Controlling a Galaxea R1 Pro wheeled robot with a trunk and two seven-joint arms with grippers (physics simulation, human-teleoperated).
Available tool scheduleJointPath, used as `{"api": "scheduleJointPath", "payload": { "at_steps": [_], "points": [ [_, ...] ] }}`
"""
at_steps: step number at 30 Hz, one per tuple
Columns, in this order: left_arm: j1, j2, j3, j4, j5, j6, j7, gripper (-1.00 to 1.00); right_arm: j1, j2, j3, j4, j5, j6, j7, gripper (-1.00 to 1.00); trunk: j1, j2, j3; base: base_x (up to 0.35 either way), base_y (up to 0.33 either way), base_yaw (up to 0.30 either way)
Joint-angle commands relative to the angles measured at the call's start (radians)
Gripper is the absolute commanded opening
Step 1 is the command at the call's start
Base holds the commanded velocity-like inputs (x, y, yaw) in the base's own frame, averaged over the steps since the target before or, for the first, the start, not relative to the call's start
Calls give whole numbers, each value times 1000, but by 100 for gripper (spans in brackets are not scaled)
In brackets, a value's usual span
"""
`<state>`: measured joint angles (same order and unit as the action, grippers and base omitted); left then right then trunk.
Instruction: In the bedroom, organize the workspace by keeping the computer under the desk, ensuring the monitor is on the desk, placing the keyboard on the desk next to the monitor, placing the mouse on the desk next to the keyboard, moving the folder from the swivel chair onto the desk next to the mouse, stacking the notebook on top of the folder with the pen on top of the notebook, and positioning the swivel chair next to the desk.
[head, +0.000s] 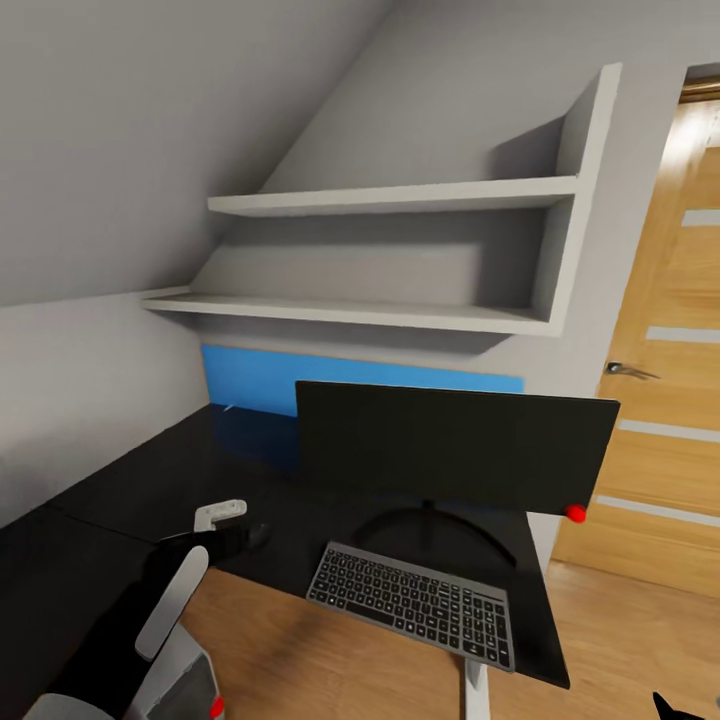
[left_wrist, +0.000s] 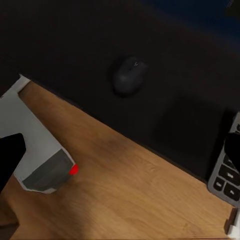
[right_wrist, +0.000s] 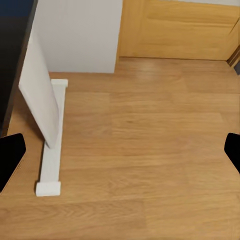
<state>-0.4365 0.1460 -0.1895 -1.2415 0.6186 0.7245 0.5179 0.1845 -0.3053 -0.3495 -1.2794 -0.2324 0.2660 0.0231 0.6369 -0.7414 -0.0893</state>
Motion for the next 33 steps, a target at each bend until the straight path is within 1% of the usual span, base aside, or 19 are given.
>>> {"api": "scheduleJointPath", "payload": {
  "at_steps": [1, 2, 4, 8, 11, 15, 17, 18, 19, 20, 21, 23, 26, 33],
  "points": [
    [-1, 1, -3, 7, 9, 0, 3, 100, 0, 0, -1, -2, -6, 6, 3, 100, 1, -1, -1, 254, 175, 0],
    [-1, 2, -3, 37, 5, -1, -28, 100, 0, 0, -2, -2, -7, 6, 3, 100, 1, -1, -1, 265, 185, 0],
    [-1, 4, -2, 53, 4, -2, -46, 100, 1, 0, -2, -2, -8, 6, 4, 100, 1, -1, -1, 268, 189, 0],
    [-1, 6, -2, 77, 3, -12, -72, 100, 1, 0, -2, -2, -8, 6, 4, 100, 1, -1, -1, 272, 195, 0],
    [-3, 8, -2, 112, 3, -29, -93, 100, 1, 0, -2, -1, -8, 6, 4, 100, 1, -1, -1, 275, 195, 0],
    [-7, 7, -2, 145, -6, -48, -113, 100, 1, 0, -2, -1, -8, 6, 4, 100, 1, -1, -1, 282, 178, 0],
    [-9, 2, -3, 161, -29, -56, -118, 100, 1, 0, -2, -1, -9, 6, 4, 100, 1, -1, -1, 197, 94, 0],
    [-10, -1, -4, 171, -51, -70, -121, 100, 1, 0, -2, -1, -9, 6, 4, 100, 1, -1, -1, 123, 59, 0],
    [-11, -3, -4, 177, -62, -79, -121, 100, 1, 0, -2, -1, -9, 6, 4, 100, 1, -1, -1, 98, 47, 0],
    [-12, -12, -6, 189, -81, -95, -124, 100, 1, 0, -2, -1, -10, 6, 4, 100, 1, -1, -1, 63, 30, 0],
    [-12, -19, -8, 194, -89, -102, -126, 100, 1, 0, -2, -1, -10, 6, 4, 100, 1, -1, -1, 50, 24, 0],
    [-19, -42, -18, 215, -114, -117, -131, 100, 1, 0, -2, -1, -10, 6, 4, 100, 1, -1, -1, 26, 13, 0],
    [-29, -55, -23, 236, -127, -124, -134, 100, 1, 0, -2, -1, -10, 6, 5, 100, 1, -1, -1, 107, 5, 0],
    [-35, -66, -36, 270, -133, -141, -147, 100, 1, 0, -2, -1, -10, 6, 5, 100, 1, -1, -1, 150, 1, 0]
  ]
}}
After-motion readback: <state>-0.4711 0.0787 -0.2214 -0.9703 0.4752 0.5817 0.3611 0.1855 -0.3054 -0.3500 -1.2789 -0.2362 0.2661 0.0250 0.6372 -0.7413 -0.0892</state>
